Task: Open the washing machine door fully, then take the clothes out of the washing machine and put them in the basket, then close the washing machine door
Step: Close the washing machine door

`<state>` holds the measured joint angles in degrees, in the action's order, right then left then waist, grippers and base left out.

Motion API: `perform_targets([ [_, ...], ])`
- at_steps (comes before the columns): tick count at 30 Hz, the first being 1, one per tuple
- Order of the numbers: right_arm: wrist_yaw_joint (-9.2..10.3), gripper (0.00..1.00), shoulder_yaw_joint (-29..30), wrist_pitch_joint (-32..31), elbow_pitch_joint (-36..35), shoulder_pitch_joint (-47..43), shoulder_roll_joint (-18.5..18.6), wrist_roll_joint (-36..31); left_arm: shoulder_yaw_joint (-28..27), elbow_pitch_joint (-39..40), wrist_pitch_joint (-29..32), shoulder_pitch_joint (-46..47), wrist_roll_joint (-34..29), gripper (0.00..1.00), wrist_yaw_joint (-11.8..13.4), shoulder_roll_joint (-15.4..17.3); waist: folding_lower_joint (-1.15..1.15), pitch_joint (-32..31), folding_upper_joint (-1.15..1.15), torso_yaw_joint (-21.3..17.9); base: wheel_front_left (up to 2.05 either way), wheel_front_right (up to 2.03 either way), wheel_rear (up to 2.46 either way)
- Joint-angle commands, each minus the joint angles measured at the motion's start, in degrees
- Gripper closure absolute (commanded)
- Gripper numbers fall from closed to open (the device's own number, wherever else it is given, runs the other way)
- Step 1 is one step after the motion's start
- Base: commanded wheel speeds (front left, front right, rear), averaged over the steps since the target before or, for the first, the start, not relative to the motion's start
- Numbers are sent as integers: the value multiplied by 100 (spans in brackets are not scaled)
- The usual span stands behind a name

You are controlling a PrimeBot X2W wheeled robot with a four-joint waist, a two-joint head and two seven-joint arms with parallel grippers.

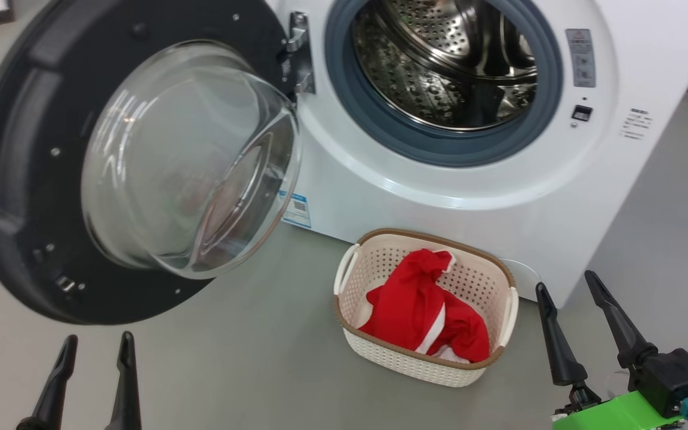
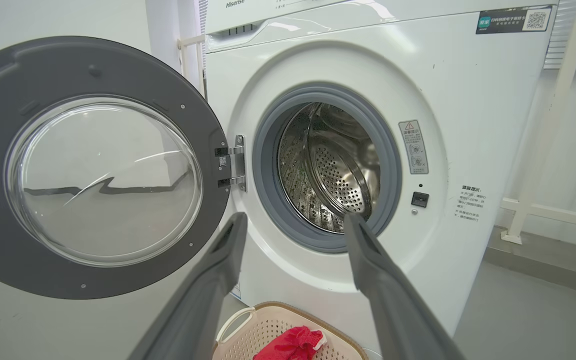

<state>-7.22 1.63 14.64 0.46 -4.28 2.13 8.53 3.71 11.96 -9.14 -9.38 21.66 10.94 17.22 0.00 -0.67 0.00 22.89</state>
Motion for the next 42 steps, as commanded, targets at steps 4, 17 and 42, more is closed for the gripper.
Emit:
perform_targets([
  [4, -26, 0, -289, 36, -199, 214, 75, -98, -230, 209, -44, 192, -68, 0, 119, 68, 0, -10, 0, 488, 0, 0, 0],
  [17, -26, 0, -498, 36, -73, 414, 75, -186, -304, 217, -179, 48, -64, 0, 268, 10, 0, -1, 0, 681, 0, 0, 0],
  [42, -26, 0, -413, -138, -212, 431, 75, -391, -678, -626, -493, 2550, -324, 100, 410, 332, 0, 319, 0, 508, 0, 0, 0],
])
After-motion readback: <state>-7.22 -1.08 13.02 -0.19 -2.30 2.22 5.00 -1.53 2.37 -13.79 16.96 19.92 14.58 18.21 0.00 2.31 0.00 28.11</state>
